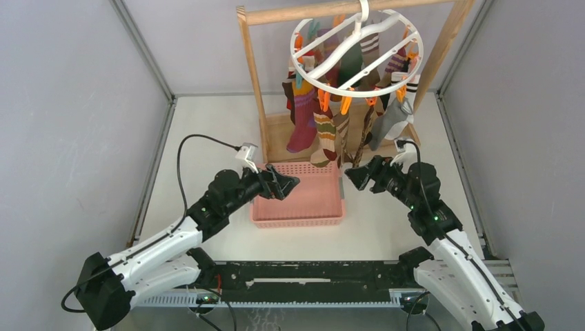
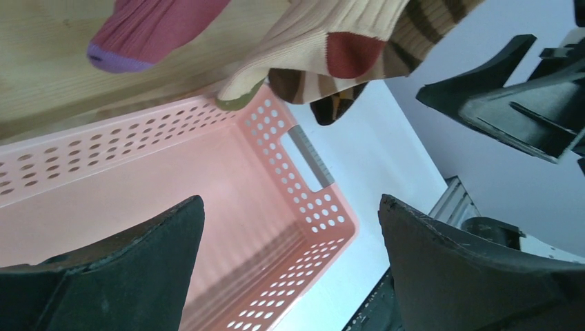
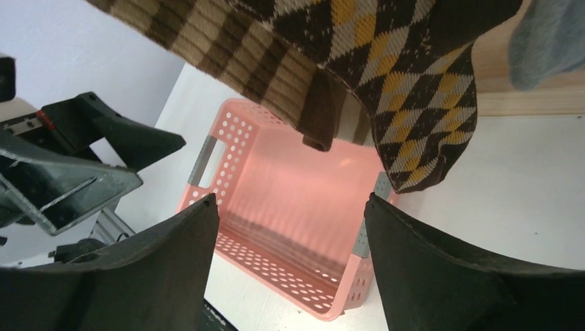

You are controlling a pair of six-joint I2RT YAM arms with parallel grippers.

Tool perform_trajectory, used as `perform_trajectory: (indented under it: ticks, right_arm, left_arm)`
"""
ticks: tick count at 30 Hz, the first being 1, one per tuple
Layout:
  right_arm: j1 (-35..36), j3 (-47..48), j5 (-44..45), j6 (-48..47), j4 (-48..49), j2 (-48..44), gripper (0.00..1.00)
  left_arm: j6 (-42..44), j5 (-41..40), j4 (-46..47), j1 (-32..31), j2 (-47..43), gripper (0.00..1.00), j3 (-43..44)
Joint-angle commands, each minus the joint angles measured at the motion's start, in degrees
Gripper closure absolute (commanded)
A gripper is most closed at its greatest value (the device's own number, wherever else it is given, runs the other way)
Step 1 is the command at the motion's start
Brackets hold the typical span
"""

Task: Remove the socks clipped to the hanger
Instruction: Remove the sock from the hanger.

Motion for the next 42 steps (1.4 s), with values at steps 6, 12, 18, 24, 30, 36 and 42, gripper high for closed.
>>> perform_trajectory:
  ticks: [6,12,18,24,30,36,42]
  right_arm:
    - [-1.8,4.7,11.3,-4.1,1.7,0.8,0.30]
    - [-3.1,4.8,14.9,-3.1,4.6,5.3,0.37]
    - [-3.2,4.8,16.3,-1.5,7.7,10.6,0.36]
    - [-2.7,4.4,18.0,0.1,10.5,15.0,0.31]
    - [-1.7,3.2,19.5,1.4,15.0,18.8,0.22]
    - [-1.1,2.9,21.4,2.5,17.2,22.0,0.17]
    - [-0.3,1.7,24.3,3.9,18.5,25.2,0.17]
  left_arm:
    - [1.9,-2.4,3.1,-4.3,1.9,0.00,6.6]
    - [2.5,-3.3,2.1,-6.3,2.3,0.00,7.7]
    - [3.1,-4.5,1.2,-7.3,2.4,0.00,8.6]
    - [3.3,-5.7,0.9,-8.0,1.8,0.00,8.5]
    - [3.4,-6.2,0.8,-8.6,1.1,0.00,8.1]
    - [3.5,-6.5,0.6,-8.8,0.6,0.00,7.8]
    - [3.6,-6.9,0.7,-9.1,-0.3,0.00,7.0]
